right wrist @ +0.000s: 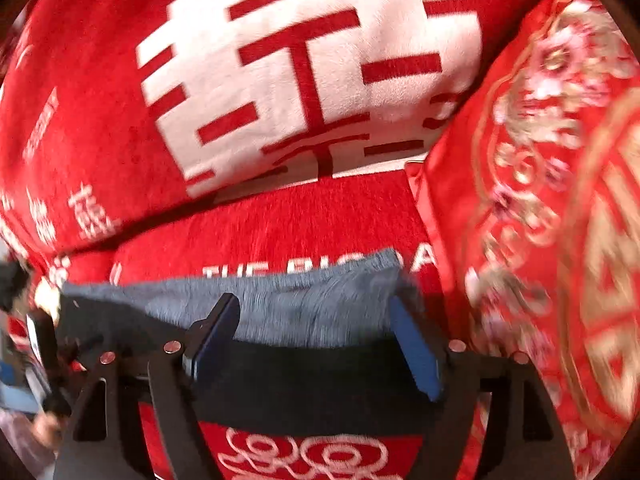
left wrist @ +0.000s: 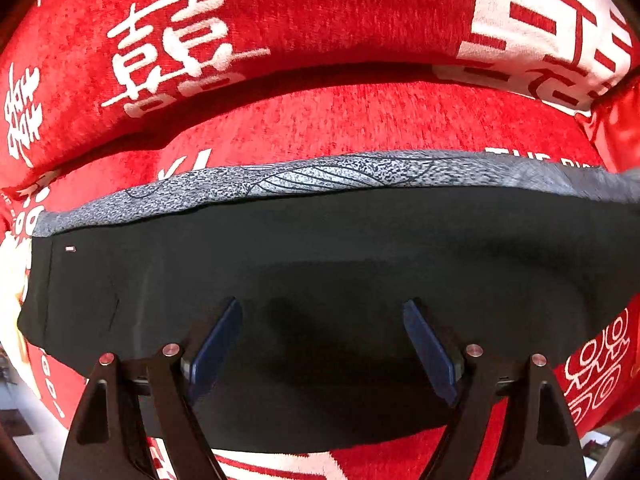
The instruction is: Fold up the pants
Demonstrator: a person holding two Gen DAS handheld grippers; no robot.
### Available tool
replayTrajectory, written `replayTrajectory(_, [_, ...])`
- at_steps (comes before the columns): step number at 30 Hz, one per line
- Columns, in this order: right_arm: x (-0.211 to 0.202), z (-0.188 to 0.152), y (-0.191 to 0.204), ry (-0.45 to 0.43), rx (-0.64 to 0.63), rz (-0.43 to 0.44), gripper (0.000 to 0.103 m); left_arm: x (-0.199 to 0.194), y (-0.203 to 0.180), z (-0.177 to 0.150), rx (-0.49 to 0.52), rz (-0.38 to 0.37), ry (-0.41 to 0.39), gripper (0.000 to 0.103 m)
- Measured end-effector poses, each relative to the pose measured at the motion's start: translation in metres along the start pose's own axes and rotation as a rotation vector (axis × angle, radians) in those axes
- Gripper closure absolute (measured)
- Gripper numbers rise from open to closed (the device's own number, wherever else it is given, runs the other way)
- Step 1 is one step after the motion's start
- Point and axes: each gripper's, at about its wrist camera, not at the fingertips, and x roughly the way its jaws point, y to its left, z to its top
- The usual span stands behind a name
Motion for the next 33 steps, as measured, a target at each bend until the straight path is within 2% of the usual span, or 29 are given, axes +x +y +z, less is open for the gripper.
replayTrajectory(5, [-0.003,-0.045,-0.019,0.05,0.118,0.015,0.023,0.006,-0.005,0.0,0.011,0.014,0.023,0.019])
replayTrajectory(7, [0.008,-0.06,-0.033,0.101,0.187,0.013,0.023,0.01,-0.007,-0.001,0.013,0.022,0.032,0.019])
replayTrajectory(9, [0.014,-0.07,-0.045,0.133,0.248,-0.03,0.028,0.01,-0.007,-0.003,0.009,0.023,0.028,0.019])
replayTrajectory(13, [0.025,-0.087,-0.062,0.154,0.354,0.009,0.033,0.012,-0.008,-0.003,0.006,0.026,0.024,0.019])
replayTrajectory(14, [0.032,-0.086,-0.066,0.149,0.373,0.016,0.057,0.012,-0.008,-0.002,0.003,0.027,0.022,0.019])
replayTrajectory(15, [0.036,-0.083,-0.067,0.151,0.375,0.005,0.098,0.012,-0.008,-0.001,-0.004,0.031,0.02,0.019])
replayTrajectory(19, [0.027,-0.06,-0.05,0.081,0.267,0.013,0.098,0.003,-0.003,0.004,-0.034,0.041,0.0,0.019])
replayTrajectory(21, [0.034,-0.061,-0.054,0.137,0.272,-0.014,0.092,0.004,-0.001,0.001,-0.029,0.056,0.026,0.019])
replayTrajectory(22, [0.04,-0.066,-0.06,0.195,0.299,-0.032,0.088,0.002,0.001,-0.002,-0.028,0.06,0.029,0.019])
replayTrajectory(24, [0.037,-0.08,-0.07,0.238,0.348,-0.061,0.063,-0.006,0.008,-0.007,-0.035,0.062,0.026,0.019])
replayTrajectory(25, [0.03,-0.085,-0.071,0.23,0.356,-0.062,0.059,-0.014,0.017,-0.011,-0.048,0.059,0.021,0.019])
replayTrajectory(28, [0.004,-0.095,-0.059,0.198,0.314,-0.007,0.055,-0.027,0.041,-0.021,-0.078,0.053,0.013,0.019])
replayTrajectory(31, [-0.005,-0.09,-0.023,0.2,0.182,0.052,0.053,-0.034,0.072,-0.033,-0.106,0.061,0.01,0.019])
replayTrajectory(33, [-0.001,-0.078,0.014,0.207,0.076,0.106,0.052,-0.036,0.096,-0.04,-0.124,0.062,0.006,0.019])
